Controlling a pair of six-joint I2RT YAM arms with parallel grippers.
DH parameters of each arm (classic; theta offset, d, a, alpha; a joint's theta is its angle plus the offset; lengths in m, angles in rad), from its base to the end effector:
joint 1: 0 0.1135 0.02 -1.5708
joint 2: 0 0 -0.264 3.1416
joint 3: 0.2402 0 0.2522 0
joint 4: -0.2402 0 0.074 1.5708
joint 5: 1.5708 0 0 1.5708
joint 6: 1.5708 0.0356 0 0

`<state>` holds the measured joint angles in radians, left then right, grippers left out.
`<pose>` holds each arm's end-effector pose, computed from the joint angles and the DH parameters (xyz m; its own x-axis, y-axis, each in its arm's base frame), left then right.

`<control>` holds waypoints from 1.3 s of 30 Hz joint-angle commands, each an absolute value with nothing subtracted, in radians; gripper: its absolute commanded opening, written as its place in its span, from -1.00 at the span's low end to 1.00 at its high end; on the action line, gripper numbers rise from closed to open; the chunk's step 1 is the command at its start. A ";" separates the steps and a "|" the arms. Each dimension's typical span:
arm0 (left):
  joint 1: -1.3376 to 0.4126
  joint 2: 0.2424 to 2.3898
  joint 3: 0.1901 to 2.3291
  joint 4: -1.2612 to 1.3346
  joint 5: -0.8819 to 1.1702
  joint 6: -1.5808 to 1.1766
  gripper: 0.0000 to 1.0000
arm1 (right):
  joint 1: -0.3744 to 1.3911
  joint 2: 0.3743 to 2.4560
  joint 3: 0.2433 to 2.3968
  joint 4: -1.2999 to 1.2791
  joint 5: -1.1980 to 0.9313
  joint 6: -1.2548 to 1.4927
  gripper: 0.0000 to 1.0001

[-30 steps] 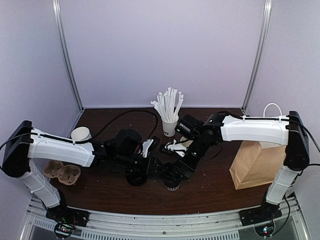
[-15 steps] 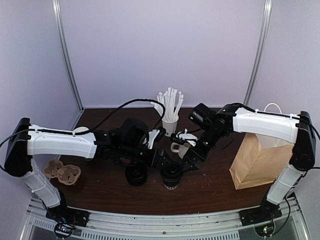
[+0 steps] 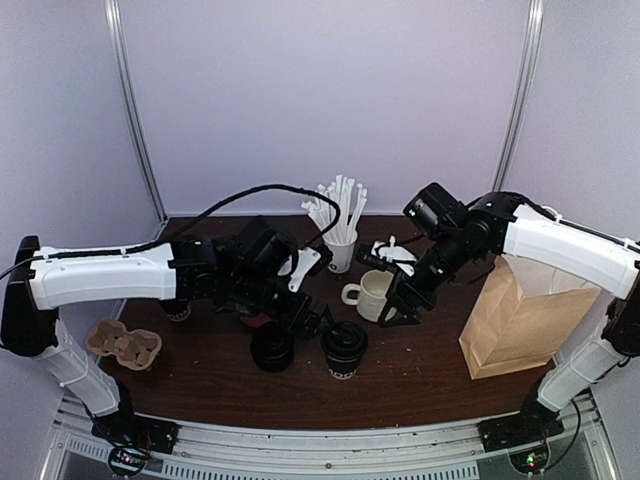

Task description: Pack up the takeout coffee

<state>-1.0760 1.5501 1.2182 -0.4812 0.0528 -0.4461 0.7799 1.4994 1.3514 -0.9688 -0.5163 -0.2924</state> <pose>0.1603 -0.3010 0.2748 -0.6978 0.3859 -0.6035 0.6596 0.6748 -0.3311 0.1997 0.2223 0.3057 -0.3912 -0.7395 -0.5478 -0.9172 0.2641 0.2984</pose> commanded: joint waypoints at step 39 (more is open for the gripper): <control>-1.008 1.584 0.905 -0.017 0.333 -1.098 -0.31 | 0.622 1.767 1.234 -0.769 -0.921 -0.018 -0.11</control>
<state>-1.0142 1.5478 0.8902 -0.0540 0.2962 -1.0943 0.6270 1.7515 1.2343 -0.7811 -0.8902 -0.0219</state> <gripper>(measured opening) 0.344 0.434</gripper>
